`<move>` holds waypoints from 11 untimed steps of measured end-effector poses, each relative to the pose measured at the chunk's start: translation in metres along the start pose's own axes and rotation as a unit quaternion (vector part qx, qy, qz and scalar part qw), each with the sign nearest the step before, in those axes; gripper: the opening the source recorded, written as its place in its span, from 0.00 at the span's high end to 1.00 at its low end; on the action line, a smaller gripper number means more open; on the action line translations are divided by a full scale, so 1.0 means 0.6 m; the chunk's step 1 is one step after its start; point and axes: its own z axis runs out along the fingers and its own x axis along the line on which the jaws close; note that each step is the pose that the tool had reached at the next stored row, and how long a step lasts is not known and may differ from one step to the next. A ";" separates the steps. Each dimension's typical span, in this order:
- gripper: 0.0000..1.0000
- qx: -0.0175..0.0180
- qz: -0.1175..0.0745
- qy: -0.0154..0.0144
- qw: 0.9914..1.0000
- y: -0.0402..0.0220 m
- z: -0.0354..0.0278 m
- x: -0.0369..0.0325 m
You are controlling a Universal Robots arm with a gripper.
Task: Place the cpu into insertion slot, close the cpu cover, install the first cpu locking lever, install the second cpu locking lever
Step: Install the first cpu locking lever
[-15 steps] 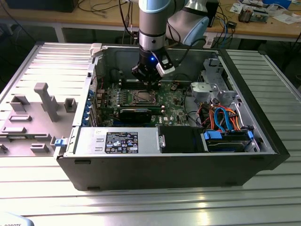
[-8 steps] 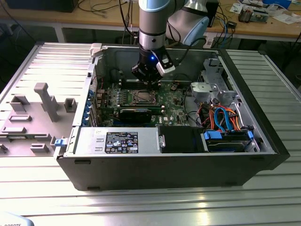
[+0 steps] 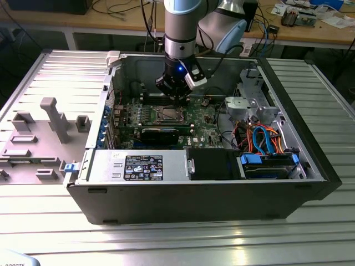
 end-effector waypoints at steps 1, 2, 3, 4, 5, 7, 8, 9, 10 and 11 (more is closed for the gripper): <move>0.89 0.000 0.000 0.000 1.000 0.000 0.000 0.000; 0.89 0.000 0.000 0.000 1.000 0.000 0.000 0.000; 0.89 0.000 0.000 0.000 1.000 0.000 0.000 0.000; 0.89 0.000 0.000 0.000 1.000 0.000 0.000 0.000; 0.89 0.000 0.000 0.000 1.000 0.000 0.000 0.000; 0.89 0.000 0.000 0.000 1.000 0.000 0.000 0.000; 0.89 0.001 0.000 0.000 1.000 0.000 0.000 0.000; 0.89 0.001 0.000 0.000 1.000 0.000 0.000 0.000; 0.89 0.001 0.000 0.000 1.000 0.000 0.000 0.000; 0.89 0.001 0.000 0.000 1.000 0.000 0.000 0.000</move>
